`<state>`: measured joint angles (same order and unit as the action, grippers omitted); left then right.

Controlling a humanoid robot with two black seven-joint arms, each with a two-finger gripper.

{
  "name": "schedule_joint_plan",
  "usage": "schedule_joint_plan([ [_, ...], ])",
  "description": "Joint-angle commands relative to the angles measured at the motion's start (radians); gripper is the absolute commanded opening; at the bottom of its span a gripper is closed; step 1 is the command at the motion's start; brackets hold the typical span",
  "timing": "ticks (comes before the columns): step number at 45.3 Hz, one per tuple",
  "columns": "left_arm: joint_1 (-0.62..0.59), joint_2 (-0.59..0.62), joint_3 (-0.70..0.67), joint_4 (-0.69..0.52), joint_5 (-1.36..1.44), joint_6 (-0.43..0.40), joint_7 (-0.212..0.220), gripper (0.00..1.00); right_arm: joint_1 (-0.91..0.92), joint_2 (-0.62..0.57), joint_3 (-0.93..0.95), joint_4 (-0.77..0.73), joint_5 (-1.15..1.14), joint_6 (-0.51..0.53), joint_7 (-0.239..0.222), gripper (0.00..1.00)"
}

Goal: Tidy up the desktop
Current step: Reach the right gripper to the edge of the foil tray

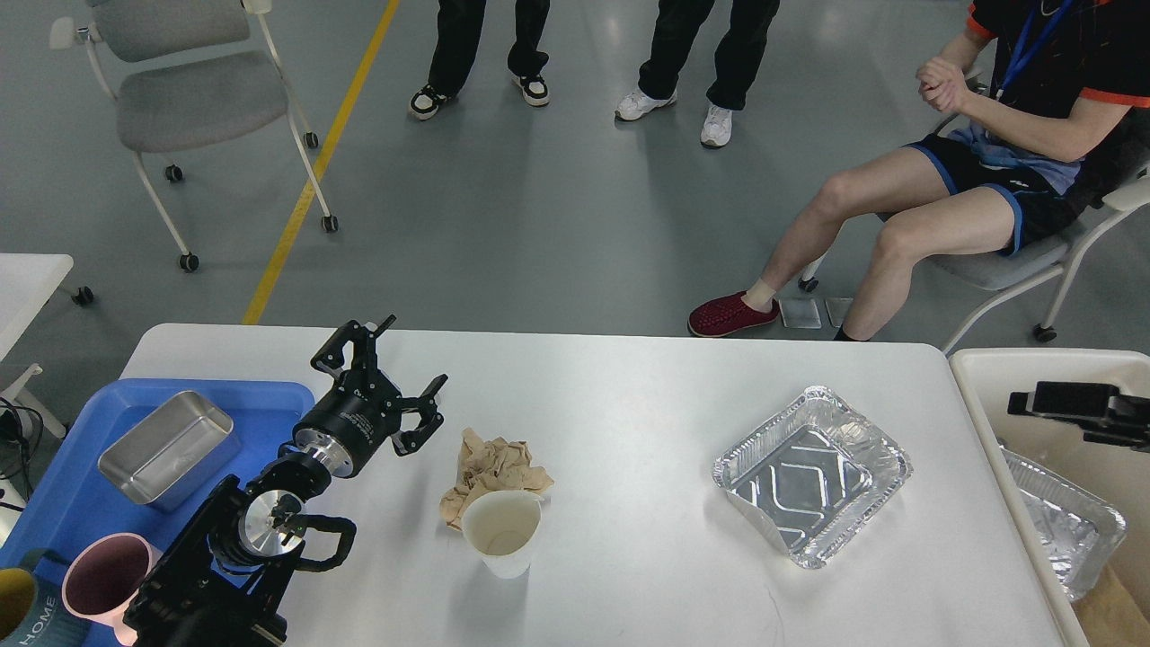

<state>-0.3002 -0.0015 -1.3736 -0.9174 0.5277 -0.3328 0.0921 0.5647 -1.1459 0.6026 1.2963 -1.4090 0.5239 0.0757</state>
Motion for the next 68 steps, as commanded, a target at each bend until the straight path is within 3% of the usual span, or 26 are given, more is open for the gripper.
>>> schedule_joint_plan([
  [1, 0.012, 0.002, 0.002, -0.003, 0.0, 0.001, 0.002, 0.97, 0.018, 0.161, -0.003, -0.136, -0.224, 0.004, 0.009, 1.0],
  [10, 0.021, 0.002, 0.002, -0.003, 0.0, 0.001, 0.002, 0.97, 0.021, 0.293, -0.023, -0.183, -0.392, 0.005, 0.016, 1.0],
  [22, 0.026, 0.002, 0.002, -0.001, 0.0, 0.003, 0.0, 0.97, 0.044, 0.368, -0.043, -0.239, -0.419, -0.01, 0.032, 1.0],
  [37, 0.032, 0.002, 0.002, -0.001, 0.002, 0.008, 0.002, 0.97, 0.063, 0.529, -0.046, -0.414, -0.472, -0.145, 0.032, 1.0],
  [47, 0.039, 0.003, 0.002, -0.003, 0.0, 0.006, 0.0, 0.97, 0.063, 0.594, -0.07, -0.488, -0.492, -0.199, 0.036, 1.0],
  [54, 0.039, 0.003, 0.002, -0.003, 0.0, 0.006, 0.0, 0.97, 0.063, 0.61, -0.121, -0.508, -0.492, -0.231, 0.067, 1.0],
  [68, 0.039, 0.005, 0.002, -0.001, 0.002, 0.006, 0.002, 0.97, 0.057, 0.657, -0.139, -0.542, -0.487, -0.258, 0.07, 0.98],
])
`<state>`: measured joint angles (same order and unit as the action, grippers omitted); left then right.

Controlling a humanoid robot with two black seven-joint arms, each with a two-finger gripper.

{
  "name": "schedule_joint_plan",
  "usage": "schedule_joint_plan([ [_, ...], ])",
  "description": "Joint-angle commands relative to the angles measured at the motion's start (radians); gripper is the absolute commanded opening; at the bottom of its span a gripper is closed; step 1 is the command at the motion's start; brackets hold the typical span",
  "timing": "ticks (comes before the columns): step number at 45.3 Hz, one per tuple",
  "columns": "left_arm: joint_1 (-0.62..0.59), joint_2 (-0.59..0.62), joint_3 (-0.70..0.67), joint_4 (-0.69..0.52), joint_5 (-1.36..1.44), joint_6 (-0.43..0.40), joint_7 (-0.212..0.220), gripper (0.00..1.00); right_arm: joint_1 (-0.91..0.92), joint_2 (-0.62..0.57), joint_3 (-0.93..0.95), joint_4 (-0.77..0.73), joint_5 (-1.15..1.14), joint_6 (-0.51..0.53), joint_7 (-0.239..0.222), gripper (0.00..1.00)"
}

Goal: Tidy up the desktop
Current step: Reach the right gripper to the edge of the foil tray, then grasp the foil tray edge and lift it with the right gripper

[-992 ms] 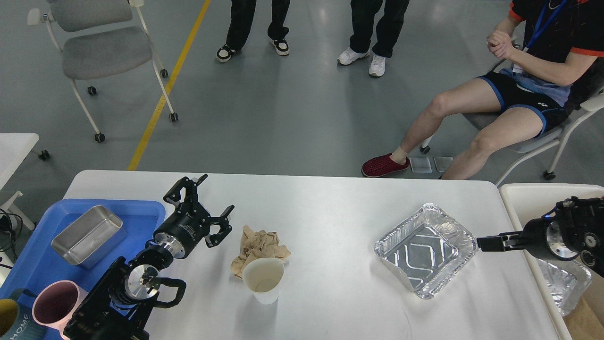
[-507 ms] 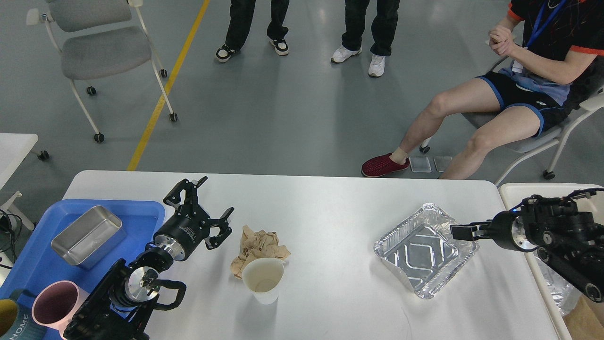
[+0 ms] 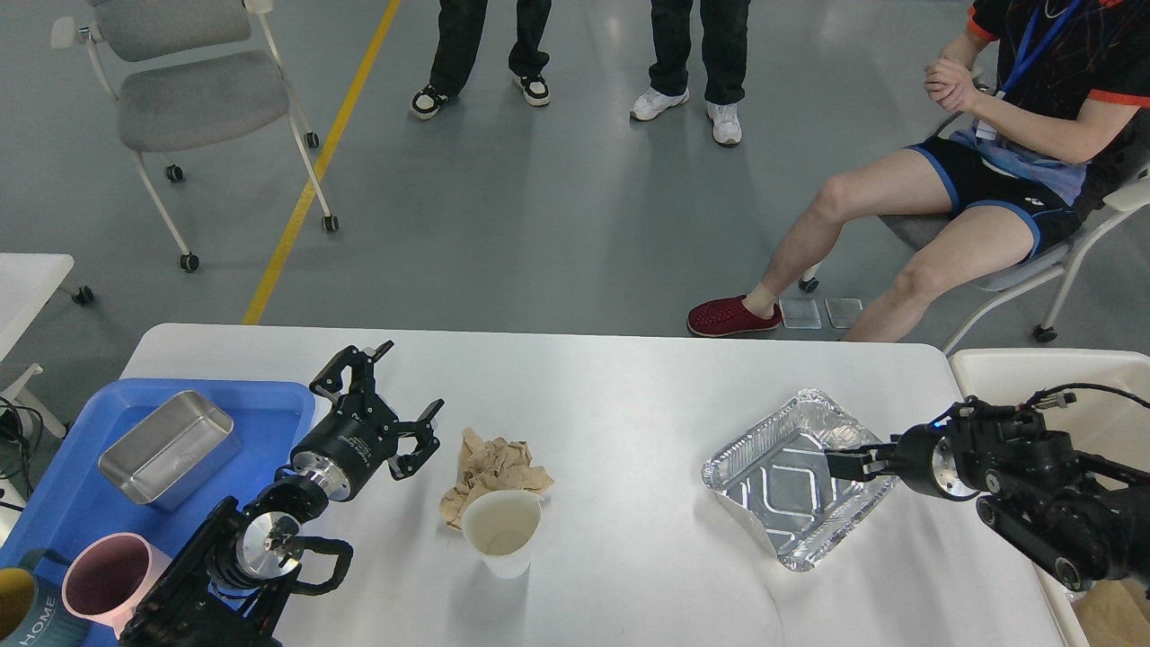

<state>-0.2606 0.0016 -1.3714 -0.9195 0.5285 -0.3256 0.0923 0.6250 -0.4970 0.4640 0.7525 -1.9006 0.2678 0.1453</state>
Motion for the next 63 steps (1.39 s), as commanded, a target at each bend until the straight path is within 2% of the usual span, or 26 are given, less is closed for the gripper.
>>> schedule_joint_plan([
  [1, 0.0, 0.001, 0.0, 0.001, -0.001, 0.0, 0.001, 0.97, -0.005, 0.008, -0.001, 0.005, 0.005, -0.001, 0.0, 0.98],
  [7, 0.001, 0.001, 0.0, 0.001, 0.001, -0.001, 0.001, 0.97, -0.011, 0.003, -0.002, 0.027, 0.011, 0.01, 0.022, 0.97],
  [10, 0.001, 0.003, 0.0, 0.001, 0.001, -0.001, 0.001, 0.97, -0.013, 0.002, -0.002, 0.033, 0.012, 0.011, 0.059, 0.97],
  [15, 0.001, 0.001, 0.0, 0.001, -0.001, 0.0, 0.0, 0.97, -0.016, 0.0, -0.002, 0.039, 0.012, 0.021, 0.152, 0.97],
  [16, 0.001, 0.001, 0.0, 0.001, 0.001, 0.0, 0.0, 0.97, -0.016, 0.002, -0.002, 0.035, 0.012, 0.022, 0.155, 0.96],
  [21, 0.001, 0.001, 0.0, 0.001, 0.001, -0.001, 0.0, 0.97, -0.011, 0.006, -0.004, 0.024, 0.006, 0.022, 0.155, 0.78],
  [29, 0.001, 0.001, 0.002, 0.001, 0.001, 0.0, 0.0, 0.97, 0.004, 0.046, -0.053, -0.048, 0.002, 0.022, 0.154, 0.44],
  [39, 0.001, 0.001, 0.001, 0.001, 0.001, -0.001, 0.0, 0.97, 0.015, 0.052, -0.073, -0.094, 0.002, 0.022, 0.155, 0.22],
  [44, 0.001, 0.001, 0.001, 0.001, 0.001, 0.0, 0.001, 0.97, 0.016, 0.052, -0.087, -0.093, 0.003, 0.024, 0.155, 0.0],
  [57, 0.001, 0.001, 0.002, 0.001, 0.001, 0.0, 0.001, 0.97, 0.036, 0.051, -0.087, -0.073, 0.017, 0.064, 0.158, 0.0],
  [63, 0.001, 0.001, 0.002, 0.001, 0.001, 0.0, 0.0, 0.97, 0.067, 0.04, -0.077, -0.032, 0.05, 0.129, 0.16, 0.0],
])
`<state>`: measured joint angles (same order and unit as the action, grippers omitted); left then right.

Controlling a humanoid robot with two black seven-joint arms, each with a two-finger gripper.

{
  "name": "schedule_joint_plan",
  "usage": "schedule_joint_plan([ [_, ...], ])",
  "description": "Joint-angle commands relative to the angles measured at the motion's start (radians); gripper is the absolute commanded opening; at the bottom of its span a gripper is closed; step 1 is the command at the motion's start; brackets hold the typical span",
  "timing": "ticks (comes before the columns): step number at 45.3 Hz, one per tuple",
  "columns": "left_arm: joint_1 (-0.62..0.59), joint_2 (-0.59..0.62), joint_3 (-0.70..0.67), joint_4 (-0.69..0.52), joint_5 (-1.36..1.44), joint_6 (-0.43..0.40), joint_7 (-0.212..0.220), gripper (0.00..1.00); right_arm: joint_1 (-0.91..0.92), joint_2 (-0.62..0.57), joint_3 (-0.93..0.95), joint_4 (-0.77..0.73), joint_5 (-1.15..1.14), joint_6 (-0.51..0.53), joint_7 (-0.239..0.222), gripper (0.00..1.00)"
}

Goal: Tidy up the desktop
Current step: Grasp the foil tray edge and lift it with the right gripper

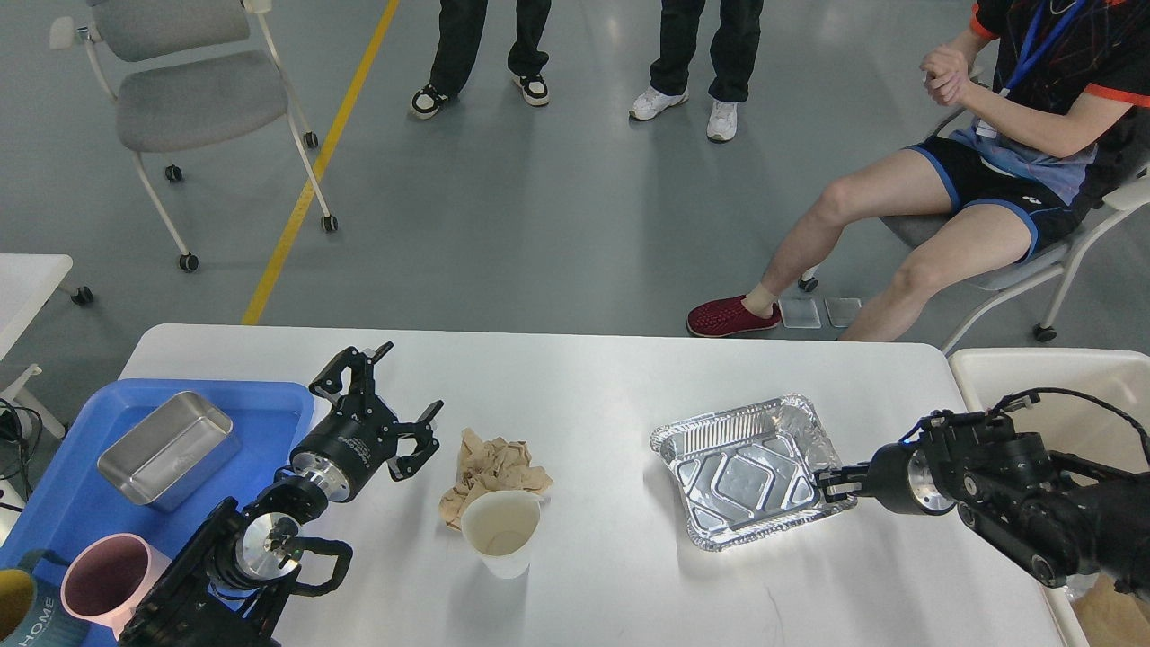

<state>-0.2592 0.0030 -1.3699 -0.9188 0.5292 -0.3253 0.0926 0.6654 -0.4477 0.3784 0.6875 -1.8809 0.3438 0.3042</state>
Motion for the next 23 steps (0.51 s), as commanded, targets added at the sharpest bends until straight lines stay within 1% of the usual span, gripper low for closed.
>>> schedule_joint_plan([
  [1, 0.0, 0.0, 0.0, 0.0, 0.0, 0.0, 0.001, 0.97, 0.033, -0.012, 0.008, 0.04, 0.046, 0.066, 0.0, 0.0],
  [5, 0.0, 0.0, 0.002, 0.0, 0.0, 0.0, -0.001, 0.97, 0.085, -0.048, 0.01, 0.053, 0.149, 0.119, -0.008, 0.0],
  [11, 0.0, 0.0, 0.005, 0.0, 0.0, 0.006, 0.001, 0.97, 0.171, -0.104, 0.008, 0.055, 0.339, 0.239, -0.036, 0.0],
  [14, 0.0, 0.0, 0.005, 0.0, 0.0, 0.006, 0.001, 0.97, 0.215, -0.138, 0.008, 0.055, 0.413, 0.296, -0.042, 0.0],
  [20, 0.0, -0.001, 0.006, 0.0, 0.0, 0.008, 0.001, 0.97, 0.278, -0.17, 0.008, 0.064, 0.493, 0.379, -0.048, 0.0],
  [23, -0.002, -0.001, 0.014, -0.002, 0.0, 0.008, 0.001, 0.97, 0.299, -0.192, 0.008, 0.098, 0.511, 0.412, -0.054, 0.0],
])
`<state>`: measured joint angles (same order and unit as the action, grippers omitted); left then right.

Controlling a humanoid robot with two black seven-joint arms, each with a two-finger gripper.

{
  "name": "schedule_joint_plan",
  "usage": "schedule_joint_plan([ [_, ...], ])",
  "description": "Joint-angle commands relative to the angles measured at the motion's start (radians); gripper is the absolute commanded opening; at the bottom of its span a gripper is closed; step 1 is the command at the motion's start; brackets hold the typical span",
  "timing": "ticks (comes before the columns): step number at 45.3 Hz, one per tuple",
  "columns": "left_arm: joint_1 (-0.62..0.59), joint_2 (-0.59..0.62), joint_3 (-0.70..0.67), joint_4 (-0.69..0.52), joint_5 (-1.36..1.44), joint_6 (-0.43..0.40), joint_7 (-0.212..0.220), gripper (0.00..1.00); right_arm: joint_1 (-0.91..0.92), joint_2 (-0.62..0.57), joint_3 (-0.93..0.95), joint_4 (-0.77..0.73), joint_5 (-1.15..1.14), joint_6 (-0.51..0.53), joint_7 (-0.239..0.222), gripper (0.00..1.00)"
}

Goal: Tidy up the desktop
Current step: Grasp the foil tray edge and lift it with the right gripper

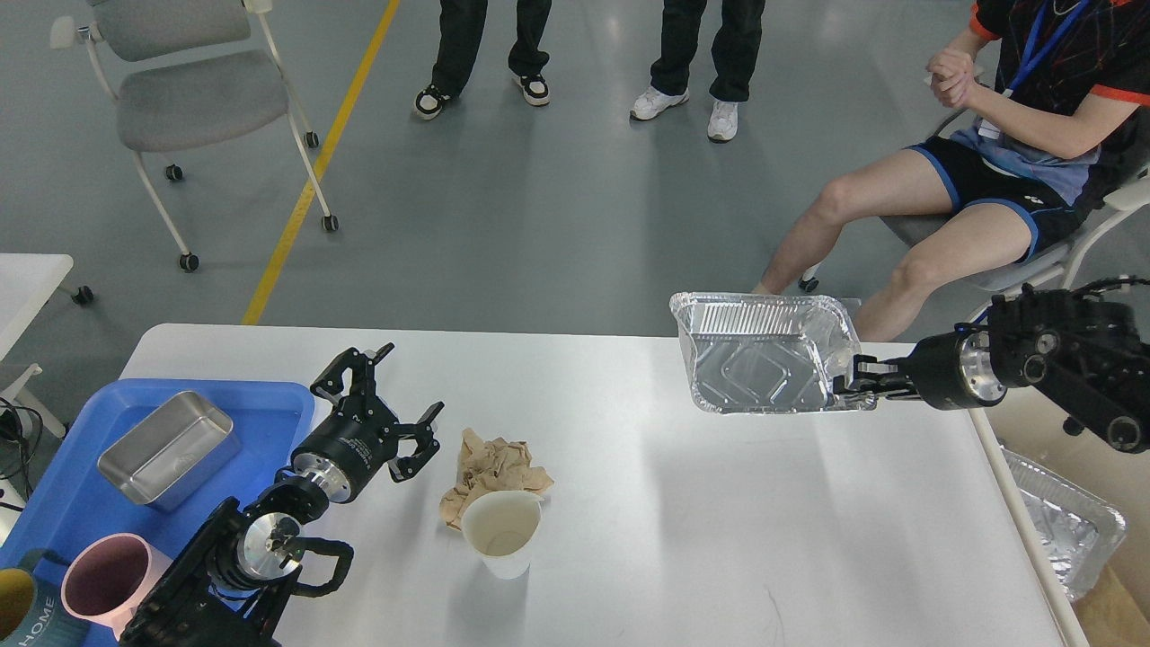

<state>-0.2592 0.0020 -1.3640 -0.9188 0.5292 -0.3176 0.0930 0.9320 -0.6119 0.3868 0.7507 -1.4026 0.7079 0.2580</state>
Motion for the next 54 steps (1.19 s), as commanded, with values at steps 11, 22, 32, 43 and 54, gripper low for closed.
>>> schedule_joint_plan([
  [11, -0.005, 0.001, 0.013, -0.002, 0.0, 0.002, 0.001, 0.97, 0.067, -0.043, 0.0, 0.118, 0.079, 0.091, -0.062, 0.0],
  [22, -0.002, 0.009, 0.013, -0.002, 0.0, 0.002, 0.001, 0.97, 0.099, -0.028, 0.001, 0.118, 0.12, 0.099, -0.201, 0.0],
  [32, -0.002, 0.01, 0.013, -0.002, 0.0, 0.002, 0.001, 0.97, 0.097, -0.019, 0.003, 0.17, 0.125, 0.068, -0.267, 0.0],
  [43, -0.003, 0.01, 0.013, -0.002, 0.0, 0.002, 0.001, 0.97, 0.084, -0.019, 0.003, 0.269, 0.191, 0.044, -0.324, 0.0],
  [54, -0.002, 0.016, 0.013, -0.002, 0.0, 0.002, 0.001, 0.97, 0.045, -0.028, 0.004, 0.322, 0.225, 0.018, -0.35, 0.0],
])
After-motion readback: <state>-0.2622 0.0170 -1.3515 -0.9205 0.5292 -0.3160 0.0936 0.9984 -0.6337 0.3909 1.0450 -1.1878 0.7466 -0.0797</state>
